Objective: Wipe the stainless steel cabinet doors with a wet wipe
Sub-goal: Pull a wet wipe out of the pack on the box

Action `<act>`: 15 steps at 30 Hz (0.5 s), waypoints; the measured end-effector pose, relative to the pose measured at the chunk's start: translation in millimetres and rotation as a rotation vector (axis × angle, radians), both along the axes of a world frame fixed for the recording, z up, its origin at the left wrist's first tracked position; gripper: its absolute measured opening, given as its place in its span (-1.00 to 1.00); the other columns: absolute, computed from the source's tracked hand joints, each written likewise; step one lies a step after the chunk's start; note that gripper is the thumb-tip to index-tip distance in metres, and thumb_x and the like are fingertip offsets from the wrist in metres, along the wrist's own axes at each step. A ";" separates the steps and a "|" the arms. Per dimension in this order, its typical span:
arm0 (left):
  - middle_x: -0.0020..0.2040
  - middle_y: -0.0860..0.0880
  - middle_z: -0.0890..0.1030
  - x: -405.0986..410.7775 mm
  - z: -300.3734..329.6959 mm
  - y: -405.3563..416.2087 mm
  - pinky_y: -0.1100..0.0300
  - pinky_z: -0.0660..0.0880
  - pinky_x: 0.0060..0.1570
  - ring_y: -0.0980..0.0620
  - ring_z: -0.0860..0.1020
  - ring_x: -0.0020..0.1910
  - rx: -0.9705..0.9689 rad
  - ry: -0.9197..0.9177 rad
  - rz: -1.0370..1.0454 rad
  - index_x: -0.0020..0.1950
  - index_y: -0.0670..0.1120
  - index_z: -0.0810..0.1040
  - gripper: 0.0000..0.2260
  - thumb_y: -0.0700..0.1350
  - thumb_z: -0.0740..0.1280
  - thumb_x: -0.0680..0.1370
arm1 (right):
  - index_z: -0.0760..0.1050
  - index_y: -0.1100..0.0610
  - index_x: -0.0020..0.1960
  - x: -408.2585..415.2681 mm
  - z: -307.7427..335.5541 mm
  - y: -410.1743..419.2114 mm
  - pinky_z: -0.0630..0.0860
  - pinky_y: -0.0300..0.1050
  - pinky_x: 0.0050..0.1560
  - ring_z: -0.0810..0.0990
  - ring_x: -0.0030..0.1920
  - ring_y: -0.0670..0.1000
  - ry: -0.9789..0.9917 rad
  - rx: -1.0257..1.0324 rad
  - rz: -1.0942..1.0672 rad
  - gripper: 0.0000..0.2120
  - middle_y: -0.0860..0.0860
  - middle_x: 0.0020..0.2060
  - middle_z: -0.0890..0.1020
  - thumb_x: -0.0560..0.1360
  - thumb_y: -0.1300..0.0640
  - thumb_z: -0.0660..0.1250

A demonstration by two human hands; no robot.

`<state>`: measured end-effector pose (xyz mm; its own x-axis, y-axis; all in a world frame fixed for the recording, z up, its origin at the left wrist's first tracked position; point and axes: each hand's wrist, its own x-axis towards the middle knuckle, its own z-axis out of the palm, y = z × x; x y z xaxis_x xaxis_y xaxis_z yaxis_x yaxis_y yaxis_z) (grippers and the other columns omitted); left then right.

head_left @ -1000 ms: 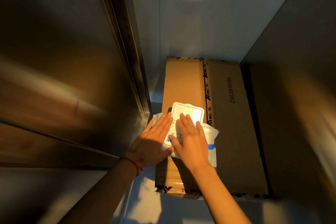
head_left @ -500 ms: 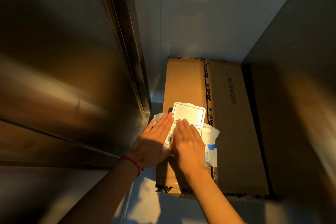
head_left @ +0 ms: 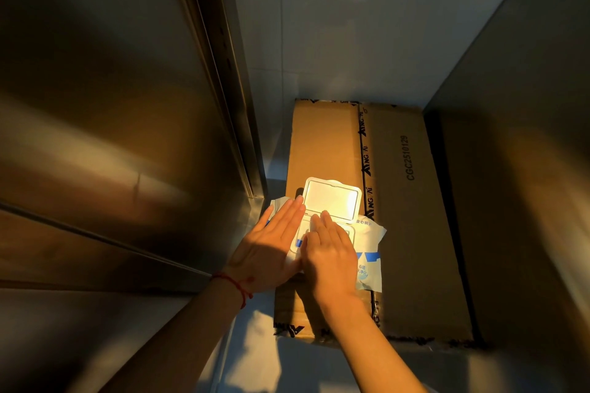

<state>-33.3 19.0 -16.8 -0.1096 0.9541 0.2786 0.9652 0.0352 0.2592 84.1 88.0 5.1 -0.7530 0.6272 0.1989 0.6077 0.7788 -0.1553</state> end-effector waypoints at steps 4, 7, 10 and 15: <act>0.35 -0.25 0.42 -1.2 -2.0 -0.1 -0.17 0.35 0.28 -0.17 0.39 0.35 0.017 0.018 -0.016 0.37 -0.32 0.37 -0.36 0.21 0.05 0.59 | 0.66 0.29 -0.24 3.2 2.6 0.6 0.61 0.05 -0.19 0.69 -0.09 0.20 0.031 0.022 -0.006 -0.30 0.21 -0.14 0.69 -0.34 0.12 0.72; 0.34 -0.26 0.43 -1.1 -2.0 0.6 -0.18 0.34 0.26 -0.19 0.40 0.33 0.016 0.022 -0.013 0.36 -0.33 0.38 -0.33 0.24 0.04 0.59 | 0.65 0.30 -0.24 6.7 4.1 3.6 0.61 0.00 -0.19 0.70 -0.11 0.17 0.049 0.039 -0.007 -0.33 0.20 -0.14 0.69 -0.29 0.09 0.72; 0.35 -0.26 0.42 -1.6 -2.6 0.5 -0.17 0.35 0.26 -0.18 0.40 0.34 -0.001 0.029 -0.017 0.37 -0.32 0.37 -0.33 0.24 0.01 0.59 | 0.65 0.30 -0.19 11.3 0.5 7.4 0.61 0.02 -0.19 0.69 -0.09 0.17 0.067 0.032 0.007 -0.32 0.20 -0.11 0.69 -0.25 0.10 0.72; 0.36 -0.24 0.42 -2.9 -6.1 0.0 -0.15 0.32 0.26 -0.19 0.42 0.32 0.000 0.027 -0.020 0.37 -0.30 0.37 -0.33 0.25 0.04 0.59 | 0.64 0.30 -0.09 21.4 -3.6 12.9 0.61 0.05 -0.17 0.69 -0.07 0.18 0.092 0.027 0.054 -0.28 0.23 -0.06 0.68 -0.19 0.09 0.73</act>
